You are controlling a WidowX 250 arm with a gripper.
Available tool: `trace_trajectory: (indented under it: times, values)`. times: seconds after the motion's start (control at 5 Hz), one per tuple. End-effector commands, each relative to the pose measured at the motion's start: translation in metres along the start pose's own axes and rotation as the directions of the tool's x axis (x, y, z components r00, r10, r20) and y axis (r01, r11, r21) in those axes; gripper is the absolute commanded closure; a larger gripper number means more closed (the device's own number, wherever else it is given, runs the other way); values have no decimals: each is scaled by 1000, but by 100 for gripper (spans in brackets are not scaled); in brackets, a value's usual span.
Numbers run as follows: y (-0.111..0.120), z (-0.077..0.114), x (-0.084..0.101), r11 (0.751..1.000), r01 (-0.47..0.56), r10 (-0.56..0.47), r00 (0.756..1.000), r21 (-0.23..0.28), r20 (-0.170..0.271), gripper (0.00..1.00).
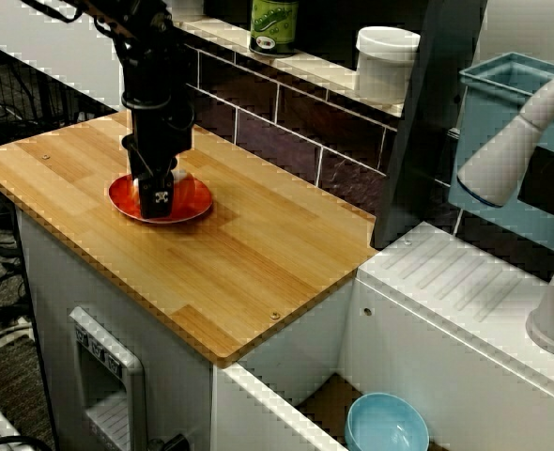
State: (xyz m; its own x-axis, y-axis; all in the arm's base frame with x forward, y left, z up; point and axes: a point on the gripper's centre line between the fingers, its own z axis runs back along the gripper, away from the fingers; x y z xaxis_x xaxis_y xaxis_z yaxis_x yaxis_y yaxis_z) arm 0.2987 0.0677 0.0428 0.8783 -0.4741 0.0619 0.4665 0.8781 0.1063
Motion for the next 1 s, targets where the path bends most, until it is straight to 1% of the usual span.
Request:
trace_trajectory:
  times: [0.0, 0.2, 0.4, 0.8]
  values:
    - [16, 31, 4, 995, 32, -35, 999, -96, -33, 100]
    - [17, 31, 4, 989, 50, -60, 996, -136, -67, 100]
    - [20, 32, 4, 979, 68, -88, 991, -191, -100, 100]
    - [25, 35, 3, 958, 74, -132, 971, -276, -198, 100]
